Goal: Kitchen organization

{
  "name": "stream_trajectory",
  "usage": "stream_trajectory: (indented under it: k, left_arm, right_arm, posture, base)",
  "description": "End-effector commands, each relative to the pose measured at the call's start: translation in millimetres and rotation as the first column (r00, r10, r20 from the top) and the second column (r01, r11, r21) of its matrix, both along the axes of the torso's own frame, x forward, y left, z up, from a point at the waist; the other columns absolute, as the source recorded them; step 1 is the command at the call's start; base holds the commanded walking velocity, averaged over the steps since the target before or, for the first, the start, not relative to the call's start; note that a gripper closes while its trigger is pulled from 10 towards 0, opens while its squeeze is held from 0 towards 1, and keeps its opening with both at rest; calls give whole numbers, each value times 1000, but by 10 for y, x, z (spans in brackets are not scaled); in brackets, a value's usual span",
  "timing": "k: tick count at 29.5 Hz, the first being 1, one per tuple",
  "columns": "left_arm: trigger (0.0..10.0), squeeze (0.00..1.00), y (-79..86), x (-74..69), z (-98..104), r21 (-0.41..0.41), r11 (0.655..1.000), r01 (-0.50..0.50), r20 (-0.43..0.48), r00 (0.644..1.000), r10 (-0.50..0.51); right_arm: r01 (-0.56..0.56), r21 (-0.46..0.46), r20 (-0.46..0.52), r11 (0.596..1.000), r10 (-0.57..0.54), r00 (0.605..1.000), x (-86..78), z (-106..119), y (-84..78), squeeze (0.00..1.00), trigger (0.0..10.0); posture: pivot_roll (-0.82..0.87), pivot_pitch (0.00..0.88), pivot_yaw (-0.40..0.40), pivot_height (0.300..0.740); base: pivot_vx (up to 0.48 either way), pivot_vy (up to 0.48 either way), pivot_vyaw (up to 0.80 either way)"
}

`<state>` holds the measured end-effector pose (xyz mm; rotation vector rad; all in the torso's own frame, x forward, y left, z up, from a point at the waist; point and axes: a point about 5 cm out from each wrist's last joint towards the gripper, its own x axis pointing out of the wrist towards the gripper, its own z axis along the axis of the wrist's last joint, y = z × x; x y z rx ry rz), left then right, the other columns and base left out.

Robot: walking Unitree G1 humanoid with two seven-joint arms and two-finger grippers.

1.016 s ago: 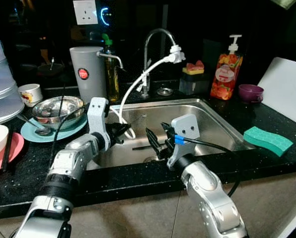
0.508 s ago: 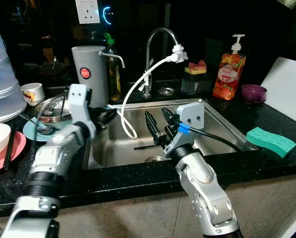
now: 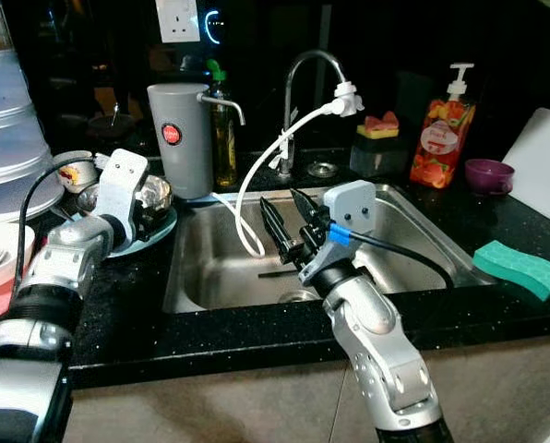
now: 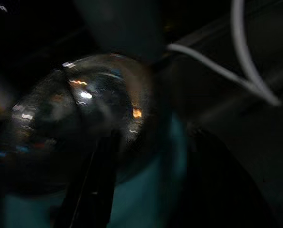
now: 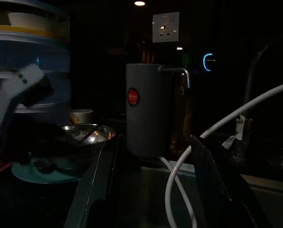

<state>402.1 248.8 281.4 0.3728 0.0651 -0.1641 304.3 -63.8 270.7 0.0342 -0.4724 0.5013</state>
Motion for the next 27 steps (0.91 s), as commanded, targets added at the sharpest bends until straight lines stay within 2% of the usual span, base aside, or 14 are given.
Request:
stream_trajectory:
  k: [1, 5, 11, 17, 22, 27]
  left_arm:
    - [10000, 0, 77, -1, 15, 64, 998, -1, -28, 1000, 3]
    - [10000, 0, 159, 1, 52, 128, 991, -26, -44, 999, 32]
    - [10000, 0, 202, -7, 103, 138, 990, -22, -42, 999, 28]
    - [10000, 0, 283, -33, 202, 153, 988, -14, -27, 999, 18]
    - [10000, 0, 302, -46, 313, 159, 987, -6, -9, 1000, 7]
    - [10000, 0, 298, -47, 368, 174, 985, 12, -17, 1000, -9]
  right_arm:
    - [-32, 7, 23, 999, 32, 999, -41, 68, 34, 0, 10000]
    - [-53, 16, 32, 998, 52, 998, -77, 98, 75, 0, 10000]
    - [-53, 24, 30, 998, 52, 998, -86, 112, 90, 0, 10000]
    - [-11, 48, 35, 999, 9, 999, 7, 201, 43, 0, 10000]
    - [6, 72, 50, 997, -9, 999, 92, 306, 15, 0, 10000]
    - [10, 87, 61, 996, -15, 998, 96, 353, 28, 0, 10000]
  posture:
    - [71, 71, 34, 740]
    - [79, 102, 45, 740]
    - [92, 143, 41, 740]
    - [128, 208, 20, 740]
    - [142, 231, 17, 740]
    - [139, 239, 26, 740]
  base:
    - [0, 0, 0]
    - [0, 0, 0]
    - [0, 0, 0]
    - [0, 0, 0]
    - [0, 0, 0]
    - [0, 0, 0]
